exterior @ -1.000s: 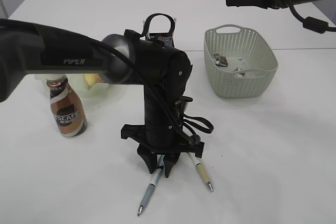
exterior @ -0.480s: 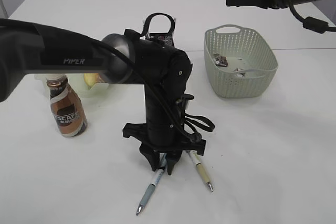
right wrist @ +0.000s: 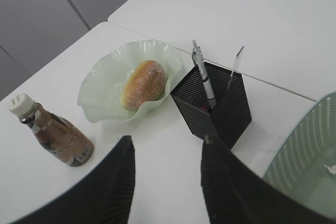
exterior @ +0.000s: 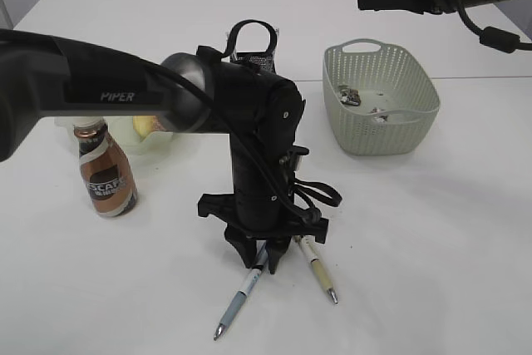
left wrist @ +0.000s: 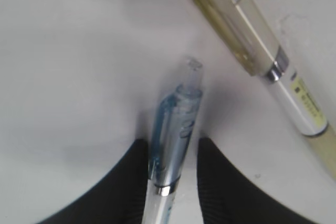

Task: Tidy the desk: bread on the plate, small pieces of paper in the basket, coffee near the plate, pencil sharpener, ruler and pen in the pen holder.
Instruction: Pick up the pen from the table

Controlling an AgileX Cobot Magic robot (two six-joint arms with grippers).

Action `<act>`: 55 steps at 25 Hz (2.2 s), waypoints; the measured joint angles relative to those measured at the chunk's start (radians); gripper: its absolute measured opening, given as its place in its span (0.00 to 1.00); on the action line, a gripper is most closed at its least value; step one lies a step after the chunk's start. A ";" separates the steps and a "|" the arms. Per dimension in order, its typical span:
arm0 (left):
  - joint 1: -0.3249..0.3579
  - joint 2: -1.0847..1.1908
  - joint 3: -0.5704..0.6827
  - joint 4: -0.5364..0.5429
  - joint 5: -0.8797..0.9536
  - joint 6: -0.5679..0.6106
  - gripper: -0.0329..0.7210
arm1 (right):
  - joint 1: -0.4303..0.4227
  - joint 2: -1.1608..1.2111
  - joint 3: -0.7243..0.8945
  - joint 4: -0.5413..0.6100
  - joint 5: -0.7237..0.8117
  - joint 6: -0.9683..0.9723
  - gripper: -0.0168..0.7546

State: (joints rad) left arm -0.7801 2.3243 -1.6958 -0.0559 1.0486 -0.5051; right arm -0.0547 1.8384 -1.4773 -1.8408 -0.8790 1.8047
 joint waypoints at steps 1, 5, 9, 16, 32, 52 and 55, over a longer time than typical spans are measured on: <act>0.000 0.000 0.000 0.000 -0.002 0.000 0.36 | 0.000 0.000 0.000 0.000 0.000 0.000 0.43; 0.000 0.000 0.000 0.000 -0.005 0.000 0.36 | 0.000 0.000 0.000 0.000 0.000 0.000 0.43; 0.000 0.000 0.000 -0.002 -0.005 0.000 0.36 | 0.000 0.000 0.000 0.000 0.000 0.000 0.43; 0.000 0.000 0.000 -0.002 -0.007 0.000 0.36 | 0.000 0.000 0.000 0.000 0.000 0.000 0.43; -0.001 0.000 -0.001 -0.022 -0.018 0.000 0.36 | 0.000 0.000 0.000 0.000 0.000 0.000 0.43; -0.001 0.003 -0.004 -0.036 -0.018 0.022 0.29 | 0.000 0.000 0.000 0.000 0.000 0.000 0.43; -0.001 0.003 -0.004 -0.036 -0.018 0.027 0.25 | 0.000 0.000 0.000 0.000 0.000 0.000 0.43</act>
State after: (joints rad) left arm -0.7807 2.3273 -1.6996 -0.0921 1.0306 -0.4777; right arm -0.0547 1.8384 -1.4773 -1.8408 -0.8786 1.8047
